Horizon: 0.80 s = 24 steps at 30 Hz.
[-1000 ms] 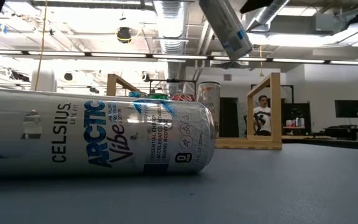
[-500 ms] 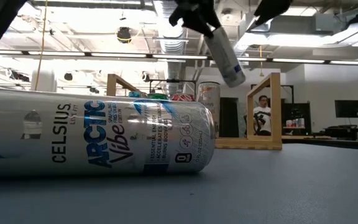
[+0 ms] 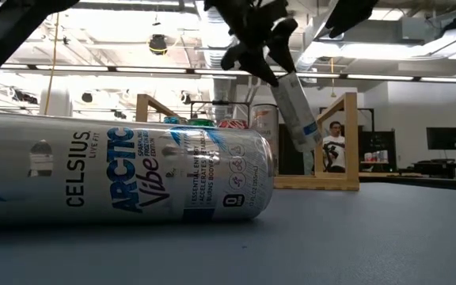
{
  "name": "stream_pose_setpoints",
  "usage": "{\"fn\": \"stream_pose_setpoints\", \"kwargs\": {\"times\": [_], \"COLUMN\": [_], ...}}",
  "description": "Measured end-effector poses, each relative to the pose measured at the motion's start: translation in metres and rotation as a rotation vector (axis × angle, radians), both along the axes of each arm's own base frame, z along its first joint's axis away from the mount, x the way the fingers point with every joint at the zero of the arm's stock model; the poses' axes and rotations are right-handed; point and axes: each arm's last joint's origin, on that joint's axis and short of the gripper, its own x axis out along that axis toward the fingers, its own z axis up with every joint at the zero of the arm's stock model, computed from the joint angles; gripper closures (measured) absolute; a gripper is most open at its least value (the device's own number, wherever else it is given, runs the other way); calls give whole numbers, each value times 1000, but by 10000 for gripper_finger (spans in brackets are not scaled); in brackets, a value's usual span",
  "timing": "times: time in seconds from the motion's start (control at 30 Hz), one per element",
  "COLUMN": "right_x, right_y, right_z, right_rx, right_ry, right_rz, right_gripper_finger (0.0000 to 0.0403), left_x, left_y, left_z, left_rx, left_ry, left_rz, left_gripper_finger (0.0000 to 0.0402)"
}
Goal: Place canned beverage on shelf
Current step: Put the light blue soda can on the shelf
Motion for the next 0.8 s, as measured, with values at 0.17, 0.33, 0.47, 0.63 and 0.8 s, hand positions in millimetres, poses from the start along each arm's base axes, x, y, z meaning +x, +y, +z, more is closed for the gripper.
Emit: {"fn": "stream_pose_setpoints", "kwargs": {"times": [0.17, 0.33, 0.47, 0.63, 0.8], "right_x": [-1, -2, -2, -2, -2], "right_y": [-4, -7, -7, -7, -7], "right_z": [1, 2, 2, 2, 2], "right_rx": [-6, -11, -11, -8, -8], "right_ry": [-6, -18, -19, -20, -20], "right_rz": [-16, -37, -35, -29, -28], "right_gripper_finger": [35, 35, 35, 35, 35], "left_x": [-2, -3, 2, 10, 16], "left_y": [-4, -9, -8, -5, -3], "left_z": [0, 1, -9, -23, -38], "left_rx": [-21, -54, -40, 1, -6], "left_ry": [11, 17, 36, 65, 96], "left_rz": [-63, -145, -162, -184, -187], "left_gripper_finger": [169, 170, 170, 170, 170]}}
